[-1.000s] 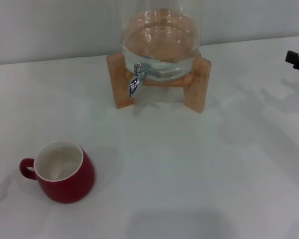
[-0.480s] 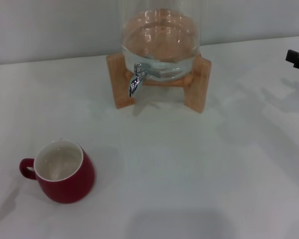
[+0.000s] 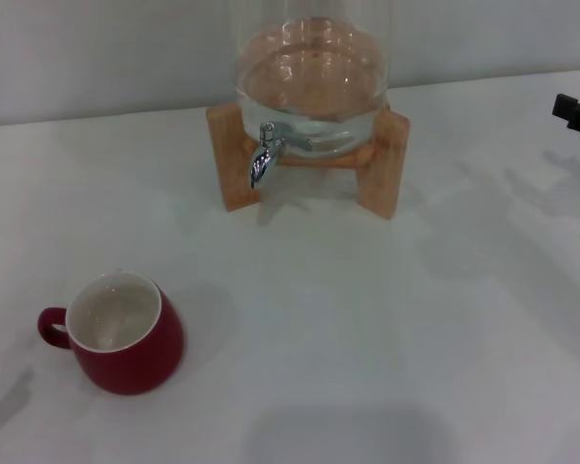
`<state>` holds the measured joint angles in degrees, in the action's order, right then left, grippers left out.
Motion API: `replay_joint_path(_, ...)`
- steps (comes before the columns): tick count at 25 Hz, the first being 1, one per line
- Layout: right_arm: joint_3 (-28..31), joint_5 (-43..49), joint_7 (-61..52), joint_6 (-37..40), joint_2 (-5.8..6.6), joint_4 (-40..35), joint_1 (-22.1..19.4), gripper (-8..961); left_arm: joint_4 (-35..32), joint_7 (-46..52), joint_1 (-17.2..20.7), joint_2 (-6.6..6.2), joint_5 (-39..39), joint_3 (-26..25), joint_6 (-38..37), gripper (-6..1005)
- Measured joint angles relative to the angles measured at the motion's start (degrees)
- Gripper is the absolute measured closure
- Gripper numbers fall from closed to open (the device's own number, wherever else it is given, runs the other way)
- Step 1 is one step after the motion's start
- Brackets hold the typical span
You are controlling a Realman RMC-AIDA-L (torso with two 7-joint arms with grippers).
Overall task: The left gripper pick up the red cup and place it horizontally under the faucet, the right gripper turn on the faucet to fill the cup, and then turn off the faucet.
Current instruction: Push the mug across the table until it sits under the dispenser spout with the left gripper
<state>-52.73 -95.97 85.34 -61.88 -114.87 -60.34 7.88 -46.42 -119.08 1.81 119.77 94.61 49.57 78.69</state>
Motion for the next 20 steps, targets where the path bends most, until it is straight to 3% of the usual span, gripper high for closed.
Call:
replay_joint_path(11,0.31,0.00,0.00,0.16,0.00,0.19,0.00,158,4.23,-3.99,-3.79,0.08,-0.32,0.23,-2.98,125)
replay_joint_path(20,0.87,0.08,0.00,0.33,0.00,0.23,0.19,158,4.48,-4.99,-3.94,0.07,0.09,5.23,-8.26,124)
